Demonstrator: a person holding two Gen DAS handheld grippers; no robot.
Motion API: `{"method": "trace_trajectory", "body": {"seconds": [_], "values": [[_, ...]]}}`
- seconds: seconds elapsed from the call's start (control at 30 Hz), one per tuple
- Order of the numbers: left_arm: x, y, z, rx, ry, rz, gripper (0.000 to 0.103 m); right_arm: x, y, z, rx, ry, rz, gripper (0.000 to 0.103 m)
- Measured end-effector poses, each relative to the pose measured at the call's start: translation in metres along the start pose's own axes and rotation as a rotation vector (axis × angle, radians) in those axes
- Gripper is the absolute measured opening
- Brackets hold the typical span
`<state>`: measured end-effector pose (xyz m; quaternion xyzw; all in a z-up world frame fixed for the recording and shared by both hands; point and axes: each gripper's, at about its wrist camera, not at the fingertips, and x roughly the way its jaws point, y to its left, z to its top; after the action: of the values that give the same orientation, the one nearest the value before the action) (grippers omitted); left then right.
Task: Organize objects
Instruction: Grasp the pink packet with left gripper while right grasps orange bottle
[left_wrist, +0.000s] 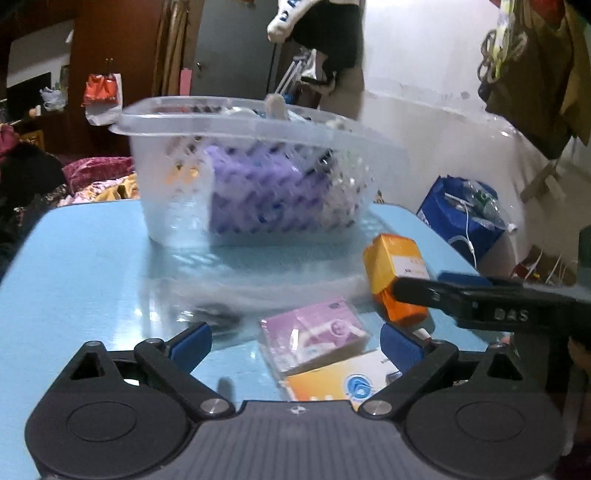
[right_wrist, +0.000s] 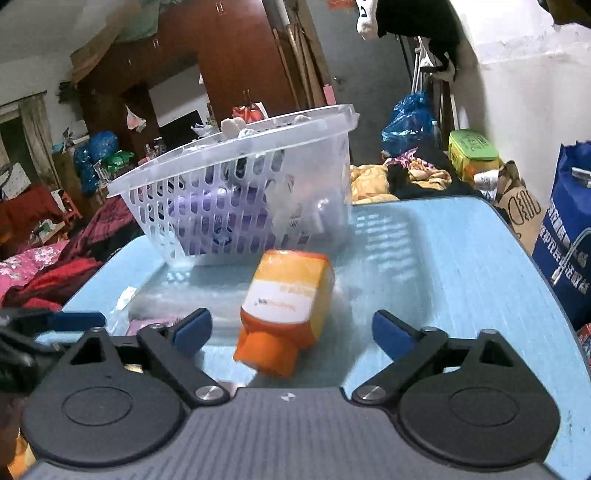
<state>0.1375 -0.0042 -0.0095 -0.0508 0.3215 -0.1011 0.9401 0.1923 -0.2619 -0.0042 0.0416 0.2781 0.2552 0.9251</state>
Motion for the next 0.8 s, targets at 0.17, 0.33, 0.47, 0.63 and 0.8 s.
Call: {"method": "trace_trajectory", "body": {"seconds": [0.17, 0.33, 0.47, 0.63, 0.8], "values": [[0.008, -0.011, -0.003, 0.015, 0.01, 0.002, 0.099, 0.004, 0.01, -0.01, -0.024, 0.034, 0.014, 0.075], [0.016, -0.012, -0.003, 0.0, 0.021, 0.014, 0.097, 0.009, 0.018, -0.011, -0.057, 0.046, -0.012, 0.072], [0.019, -0.011, -0.004, -0.011, 0.023, 0.007, 0.077, 0.008, 0.021, -0.012, -0.087, 0.044, -0.044, 0.056], [0.018, -0.015, -0.005, 0.006, 0.009, 0.016, 0.075, 0.001, 0.017, -0.011, -0.079, 0.012, -0.036, 0.055], [0.011, -0.017, -0.005, 0.021, -0.032, 0.018, 0.074, -0.01, 0.015, -0.008, -0.08, -0.041, -0.025, 0.055]]}}
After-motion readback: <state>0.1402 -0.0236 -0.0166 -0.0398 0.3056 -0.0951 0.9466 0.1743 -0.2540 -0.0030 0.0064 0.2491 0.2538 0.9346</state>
